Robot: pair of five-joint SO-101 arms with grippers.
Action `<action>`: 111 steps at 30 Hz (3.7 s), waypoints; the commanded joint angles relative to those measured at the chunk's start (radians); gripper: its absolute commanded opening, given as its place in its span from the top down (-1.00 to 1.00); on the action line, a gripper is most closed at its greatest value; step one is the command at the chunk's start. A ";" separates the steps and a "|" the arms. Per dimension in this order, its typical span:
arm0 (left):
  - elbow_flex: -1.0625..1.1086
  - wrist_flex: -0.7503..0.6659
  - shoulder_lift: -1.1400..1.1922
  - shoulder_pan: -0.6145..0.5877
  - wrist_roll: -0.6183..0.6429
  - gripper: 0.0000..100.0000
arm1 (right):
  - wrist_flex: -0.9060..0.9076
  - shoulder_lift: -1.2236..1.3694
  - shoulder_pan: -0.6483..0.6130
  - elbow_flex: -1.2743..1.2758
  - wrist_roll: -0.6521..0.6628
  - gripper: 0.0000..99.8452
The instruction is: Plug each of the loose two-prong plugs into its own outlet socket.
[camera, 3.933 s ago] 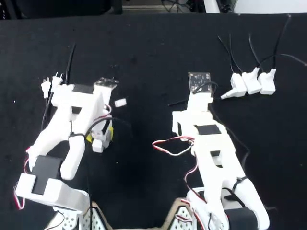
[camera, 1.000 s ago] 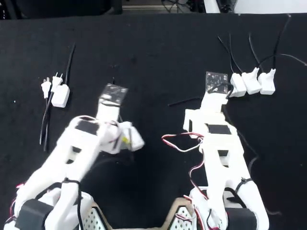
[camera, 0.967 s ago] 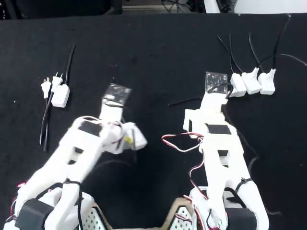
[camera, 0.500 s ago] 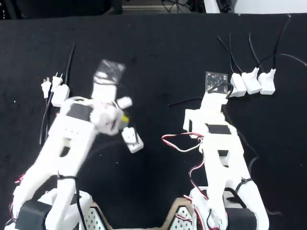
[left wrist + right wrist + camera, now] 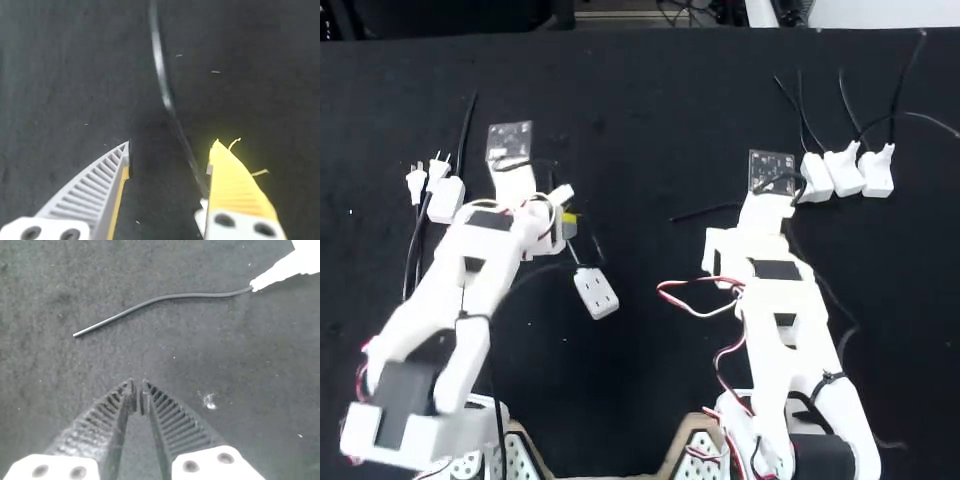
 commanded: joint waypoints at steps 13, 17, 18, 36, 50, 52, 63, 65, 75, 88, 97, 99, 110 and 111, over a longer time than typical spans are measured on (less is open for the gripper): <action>-0.213 0.144 0.146 -0.111 0.074 0.50 | -0.040 -0.036 0.015 -0.067 -0.005 0.97; -0.314 0.204 0.158 -0.025 0.072 0.49 | -0.040 -0.035 0.015 -0.065 -0.005 0.97; -0.323 0.206 0.158 -0.005 0.071 0.49 | -0.040 -0.035 0.015 -0.065 -0.005 0.97; -0.539 0.420 0.453 -0.059 0.075 0.56 | -0.040 -0.035 0.015 -0.064 -0.005 0.97; -0.352 0.529 0.305 -0.177 0.040 0.59 | -0.040 -0.033 0.015 -0.065 -0.005 0.97; -0.303 0.523 0.232 -0.174 -0.003 0.59 | -0.040 -0.033 0.015 -0.065 -0.005 0.97; -0.188 0.534 0.097 -0.217 -0.425 0.59 | -0.040 -0.033 0.015 -0.062 -0.005 0.97; -0.183 0.543 0.075 -0.209 -0.462 0.59 | -0.040 -0.033 0.015 -0.062 -0.005 0.97; -0.180 0.615 -0.110 -0.174 -0.546 0.59 | -0.040 -0.033 0.015 -0.062 -0.005 0.97; -0.018 0.747 -0.118 -0.148 -1.019 0.59 | -0.040 -0.033 0.015 -0.068 -0.005 0.97; 0.102 0.529 -0.118 0.143 -0.720 0.59 | -0.041 -0.033 0.097 -0.082 -0.014 0.97; 0.108 0.486 -0.118 0.203 -0.663 0.59 | -0.041 -0.033 0.097 -0.082 -0.014 0.97; 0.122 0.186 -0.117 0.262 -0.341 0.59 | -0.041 -0.033 0.095 -0.081 -0.014 0.97; 0.124 0.163 -0.117 0.260 -0.310 0.59 | -0.041 -0.033 0.095 -0.081 -0.014 0.97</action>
